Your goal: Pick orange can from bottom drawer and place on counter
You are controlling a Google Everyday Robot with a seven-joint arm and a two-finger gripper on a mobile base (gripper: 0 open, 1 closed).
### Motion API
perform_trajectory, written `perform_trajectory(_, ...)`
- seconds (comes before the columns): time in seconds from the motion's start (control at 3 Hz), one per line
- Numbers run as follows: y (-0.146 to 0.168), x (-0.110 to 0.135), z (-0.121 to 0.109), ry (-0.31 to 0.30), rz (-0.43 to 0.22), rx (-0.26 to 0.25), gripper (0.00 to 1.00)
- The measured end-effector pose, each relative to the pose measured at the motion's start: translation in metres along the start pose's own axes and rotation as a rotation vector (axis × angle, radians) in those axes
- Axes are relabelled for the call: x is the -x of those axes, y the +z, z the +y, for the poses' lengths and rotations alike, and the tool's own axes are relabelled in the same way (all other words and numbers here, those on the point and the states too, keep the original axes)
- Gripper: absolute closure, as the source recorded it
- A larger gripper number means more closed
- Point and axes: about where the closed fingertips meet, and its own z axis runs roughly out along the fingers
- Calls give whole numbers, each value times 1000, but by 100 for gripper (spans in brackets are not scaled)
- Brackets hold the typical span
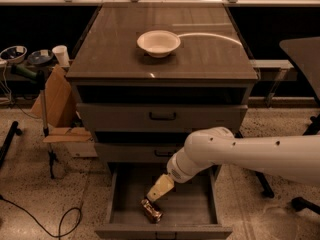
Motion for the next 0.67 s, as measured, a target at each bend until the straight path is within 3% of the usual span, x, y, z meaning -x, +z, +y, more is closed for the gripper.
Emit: perform_trajectory(0.67,99,-25,8,20,-175,68,0)
